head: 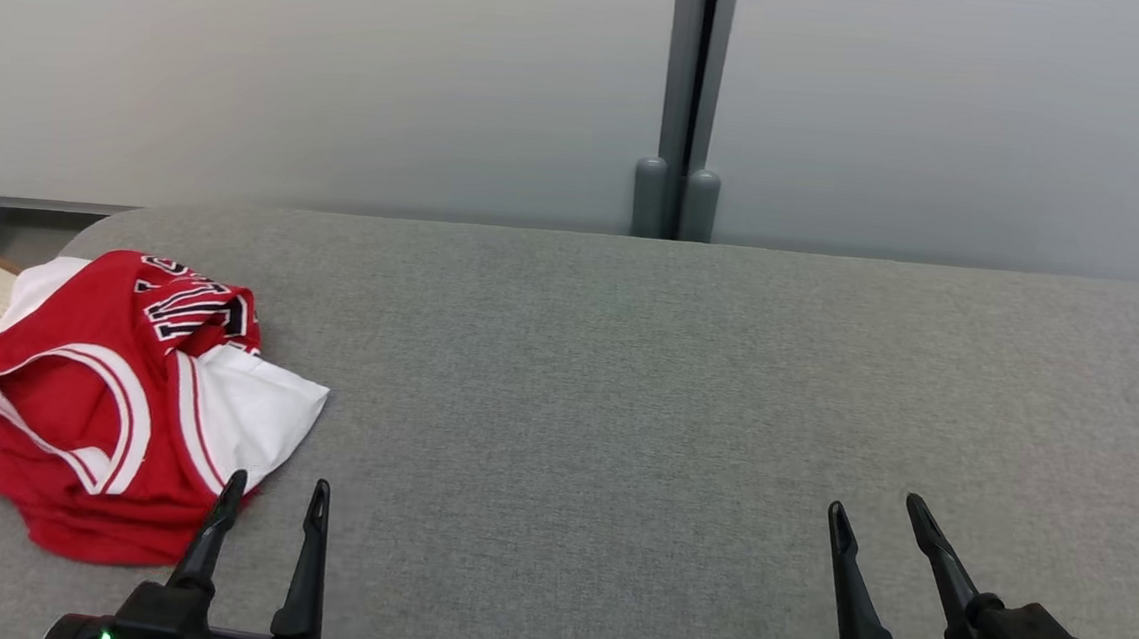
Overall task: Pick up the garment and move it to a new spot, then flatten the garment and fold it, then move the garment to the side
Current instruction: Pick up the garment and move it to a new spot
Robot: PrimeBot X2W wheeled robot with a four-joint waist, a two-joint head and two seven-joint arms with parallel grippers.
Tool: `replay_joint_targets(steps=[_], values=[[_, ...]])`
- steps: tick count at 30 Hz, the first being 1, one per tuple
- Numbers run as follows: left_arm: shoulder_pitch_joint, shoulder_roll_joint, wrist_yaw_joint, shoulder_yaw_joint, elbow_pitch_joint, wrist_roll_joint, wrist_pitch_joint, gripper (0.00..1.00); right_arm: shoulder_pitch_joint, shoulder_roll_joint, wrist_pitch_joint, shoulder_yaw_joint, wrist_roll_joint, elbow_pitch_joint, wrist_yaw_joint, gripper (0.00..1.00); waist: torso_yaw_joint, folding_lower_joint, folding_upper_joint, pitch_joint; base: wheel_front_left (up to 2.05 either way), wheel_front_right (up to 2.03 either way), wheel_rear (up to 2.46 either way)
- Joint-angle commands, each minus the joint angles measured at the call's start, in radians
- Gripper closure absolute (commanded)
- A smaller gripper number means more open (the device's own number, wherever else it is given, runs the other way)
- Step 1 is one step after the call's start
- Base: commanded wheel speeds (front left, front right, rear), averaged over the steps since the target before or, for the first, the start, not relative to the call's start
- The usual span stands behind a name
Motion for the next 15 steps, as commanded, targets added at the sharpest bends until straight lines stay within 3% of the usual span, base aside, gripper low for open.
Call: replay_joint_targets(steps=[1,15], values=[[-0.005,0.004,0.010,0.013,0.003,-0.018,-0.002,0.00,0.009,-0.002,-0.006,0.006,-0.006,0.002,0.000,0.00,0.052,0.0000,-0.0001,-0.001,0.00,0.00,0.00],[0.028,0.004,0.037,0.045,-0.010,-0.046,-0.002,0.00,0.022,-0.002,-0.006,0.028,-0.007,0.005,0.000,0.00,0.338,0.0000,-0.0001,0.001,0.00,0.00,0.00]])
